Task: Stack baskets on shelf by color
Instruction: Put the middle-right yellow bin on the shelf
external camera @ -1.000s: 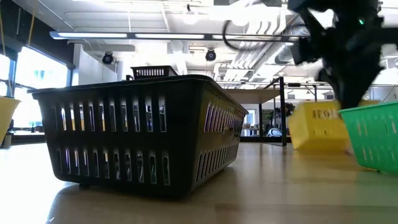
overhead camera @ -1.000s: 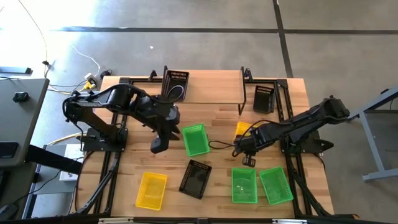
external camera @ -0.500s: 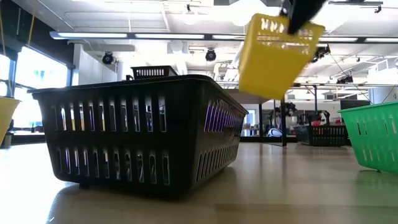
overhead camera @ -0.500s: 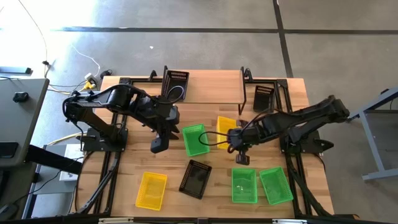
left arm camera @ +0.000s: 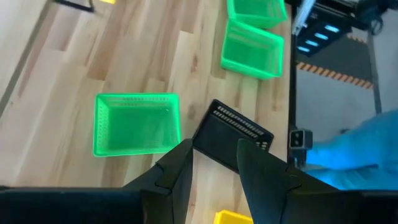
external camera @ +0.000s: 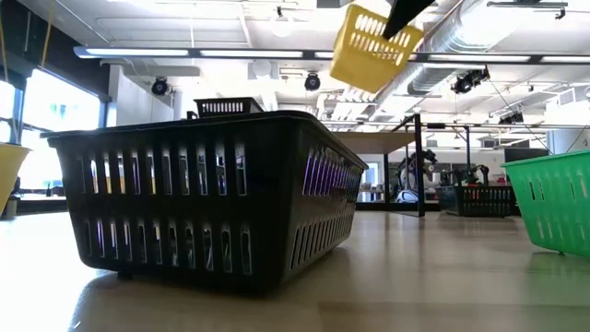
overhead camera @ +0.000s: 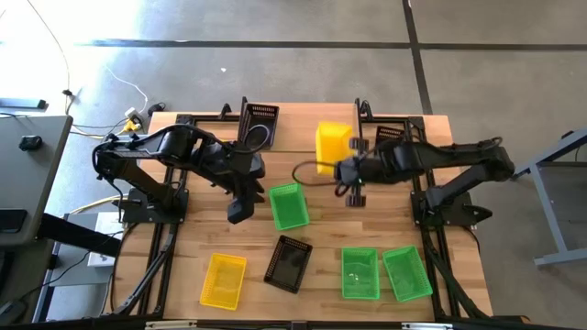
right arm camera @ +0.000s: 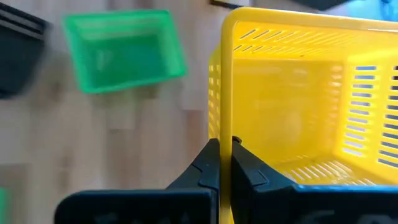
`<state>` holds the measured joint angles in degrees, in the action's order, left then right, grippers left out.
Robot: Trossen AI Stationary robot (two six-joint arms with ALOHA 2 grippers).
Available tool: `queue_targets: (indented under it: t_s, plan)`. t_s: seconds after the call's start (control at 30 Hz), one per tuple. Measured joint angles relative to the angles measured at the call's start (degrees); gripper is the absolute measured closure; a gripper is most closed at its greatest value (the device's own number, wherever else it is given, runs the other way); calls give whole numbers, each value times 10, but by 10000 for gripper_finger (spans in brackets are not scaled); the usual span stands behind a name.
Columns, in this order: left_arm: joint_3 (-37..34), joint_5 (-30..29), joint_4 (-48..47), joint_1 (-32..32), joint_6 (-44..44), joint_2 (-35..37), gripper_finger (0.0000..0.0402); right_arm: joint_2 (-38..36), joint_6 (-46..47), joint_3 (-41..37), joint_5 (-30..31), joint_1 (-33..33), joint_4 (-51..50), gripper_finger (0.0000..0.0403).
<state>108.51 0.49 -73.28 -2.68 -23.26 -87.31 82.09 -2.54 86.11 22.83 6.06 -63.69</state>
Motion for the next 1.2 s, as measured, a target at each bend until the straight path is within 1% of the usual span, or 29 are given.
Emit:
queue_targets:
  t_s: [0.1, 0.3, 0.47, 0.7, 1.0, 1.2]
  plan:
    - [0, -1, 0, 0, -17, 0, 286, 4, -51, 0, 11, -45, -1, 403]
    - [0, -1, -1, 0, -22, 0, 286, 21, -138, 1, 8, -134, -4, 403]
    - [0, -1, -1, 0, -23, 0, 286, 58, -185, 1, -23, -184, -5, 403]
    - [0, -1, -2, 0, -23, 0, 286, 94, -190, 1, -21, -200, -22, 403]
    - [0, -1, -3, 0, -22, 0, 286, 97, -179, 0, -30, -204, -39, 403]
    - [0, -1, -3, 0, -21, 0, 286, 97, -163, 0, -39, -219, -43, 403]
